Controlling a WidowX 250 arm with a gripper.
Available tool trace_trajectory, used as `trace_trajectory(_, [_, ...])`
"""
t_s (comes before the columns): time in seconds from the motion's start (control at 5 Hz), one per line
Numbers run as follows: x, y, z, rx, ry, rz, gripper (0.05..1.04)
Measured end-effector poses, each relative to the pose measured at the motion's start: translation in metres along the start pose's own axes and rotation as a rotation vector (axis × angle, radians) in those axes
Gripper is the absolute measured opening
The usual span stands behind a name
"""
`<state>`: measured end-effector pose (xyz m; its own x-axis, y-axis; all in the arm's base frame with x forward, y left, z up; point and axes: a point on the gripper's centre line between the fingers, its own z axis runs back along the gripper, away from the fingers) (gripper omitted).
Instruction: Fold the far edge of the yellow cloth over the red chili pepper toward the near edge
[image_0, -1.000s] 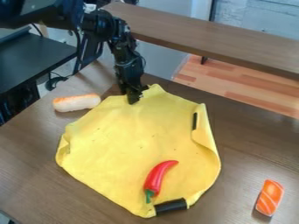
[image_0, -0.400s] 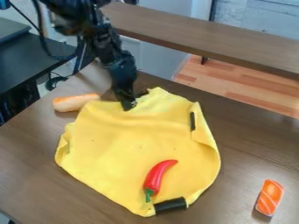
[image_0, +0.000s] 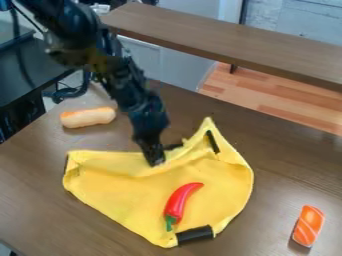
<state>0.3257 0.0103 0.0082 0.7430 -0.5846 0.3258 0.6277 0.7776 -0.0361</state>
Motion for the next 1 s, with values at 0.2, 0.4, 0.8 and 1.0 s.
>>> trace_trajectory(0.2, [-0.01, -0.034, -0.003, -0.01, 0.026, -0.053, 0.069])
trace_trajectory(0.4, [-0.017, -0.056, 0.002, -0.006, 0.016, -0.08, 0.069])
trace_trajectory(0.8, [-0.017, -0.085, 0.006, 0.029, -0.002, -0.168, 0.098])
trace_trajectory(1.0, [-0.014, -0.091, 0.002, 0.054, 0.008, -0.198, 0.26])
